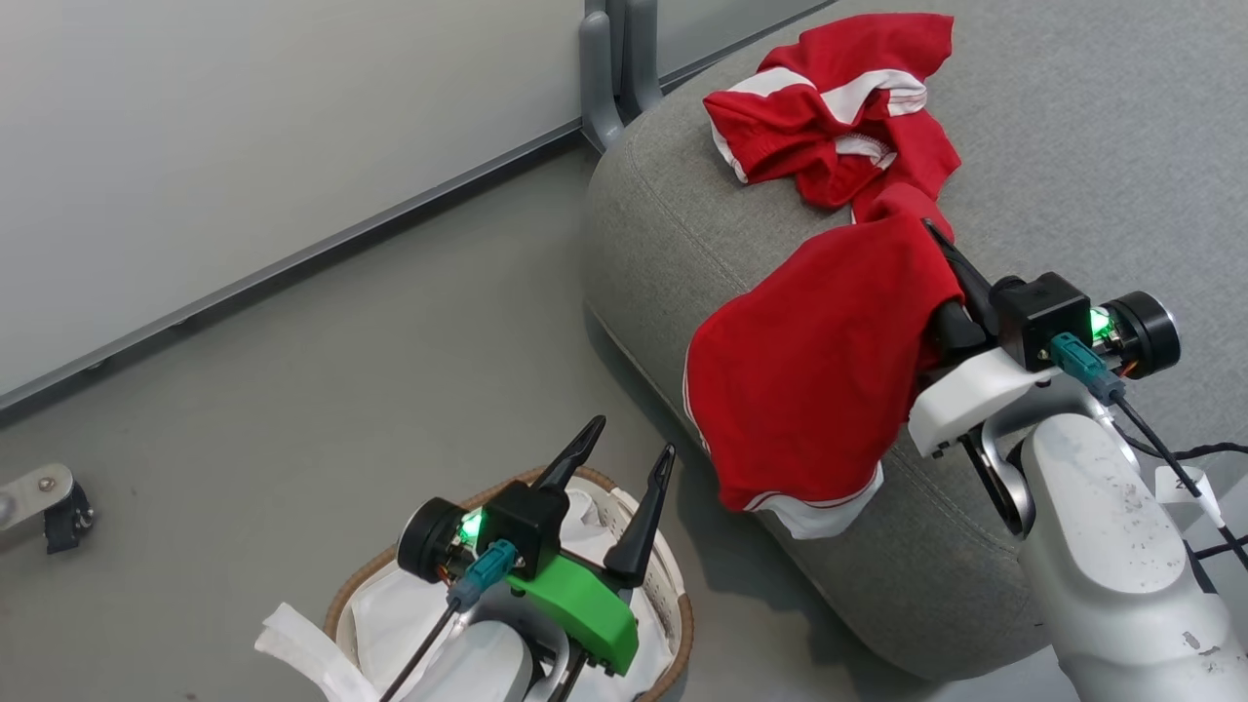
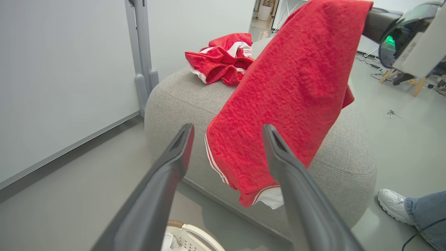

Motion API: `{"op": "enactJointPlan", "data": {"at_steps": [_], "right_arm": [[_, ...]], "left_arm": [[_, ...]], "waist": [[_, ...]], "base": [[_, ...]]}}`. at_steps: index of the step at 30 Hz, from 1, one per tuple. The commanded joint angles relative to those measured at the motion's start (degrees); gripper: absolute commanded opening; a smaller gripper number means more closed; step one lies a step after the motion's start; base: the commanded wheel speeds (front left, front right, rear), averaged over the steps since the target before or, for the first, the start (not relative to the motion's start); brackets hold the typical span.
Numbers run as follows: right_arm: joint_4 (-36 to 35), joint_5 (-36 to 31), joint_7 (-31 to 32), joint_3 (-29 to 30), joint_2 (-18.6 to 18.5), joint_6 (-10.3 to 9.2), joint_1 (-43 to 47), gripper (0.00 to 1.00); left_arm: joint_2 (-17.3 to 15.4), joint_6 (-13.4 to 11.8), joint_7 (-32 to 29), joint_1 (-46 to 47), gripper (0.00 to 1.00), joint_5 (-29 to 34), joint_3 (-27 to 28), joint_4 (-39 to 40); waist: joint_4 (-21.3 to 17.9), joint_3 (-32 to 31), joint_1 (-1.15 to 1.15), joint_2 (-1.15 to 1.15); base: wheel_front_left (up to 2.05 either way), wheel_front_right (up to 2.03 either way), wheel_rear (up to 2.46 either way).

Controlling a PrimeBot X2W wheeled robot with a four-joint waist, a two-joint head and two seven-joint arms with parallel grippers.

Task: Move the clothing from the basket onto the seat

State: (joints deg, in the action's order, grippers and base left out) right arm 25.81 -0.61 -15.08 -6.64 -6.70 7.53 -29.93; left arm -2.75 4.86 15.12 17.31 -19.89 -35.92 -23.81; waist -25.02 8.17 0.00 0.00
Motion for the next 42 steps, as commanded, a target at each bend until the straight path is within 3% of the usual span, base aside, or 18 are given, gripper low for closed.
{"op": "enactJointPlan", "data": {"at_steps": [1,11,15,24,31,37,42], "right_arm": [[0.01,0.21,-0.14,0.34,-0.12,-0.08,-0.76,0.0],[2.54,1.82,-0.14,1.52,-3.51,-0.08,-11.46,0.0],[4.96,0.91,-0.14,4.75,-7.06,-0.08,-19.77,0.0],[8.62,-2.9,4.67,10.0,-18.78,-0.08,-36.98,0.0],[12.55,0.24,5.93,9.1,-24.1,-0.08,-41.9,0.0],[17.17,2.31,3.33,10.55,-25.15,-0.08,-40.93,0.0],[22.44,2.96,0.87,12.98,-22.53,-0.08,-38.98,0.0]], "left_arm": [[-0.26,0.24,0.04,1.18,1.0,0.37,-0.07,0.02],[-0.27,0.3,0.04,2.49,1.0,1.62,-0.18,0.05],[-0.27,0.47,0.04,2.95,1.0,2.5,-0.27,0.19],[-0.26,0.6,0.03,5.28,1.0,4.64,-0.32,1.34],[-0.27,0.44,0.04,9.03,1.0,7.21,-0.25,2.25],[-1.09,-0.06,0.04,11.78,1.0,9.26,0.53,2.25],[-1.56,-0.45,0.03,12.82,1.0,10.29,1.27,2.32]], "waist": [[0.11,1.13,0.0,0.0],[3.81,4.84,0.0,0.0],[5.35,6.55,0.0,0.0],[9.6,12.12,0.0,0.0],[11.54,20.56,0.0,0.0],[11.79,27.68,0.0,0.0],[11.06,30.79,0.0,0.0]], "base": [[0.0,0.0,0.0],[0.0,0.0,0.0],[0.0,0.0,0.0],[0.0,0.0,0.0],[0.0,0.0,0.0],[0.0,0.0,0.0],[0.0,0.0,0.0]]}}
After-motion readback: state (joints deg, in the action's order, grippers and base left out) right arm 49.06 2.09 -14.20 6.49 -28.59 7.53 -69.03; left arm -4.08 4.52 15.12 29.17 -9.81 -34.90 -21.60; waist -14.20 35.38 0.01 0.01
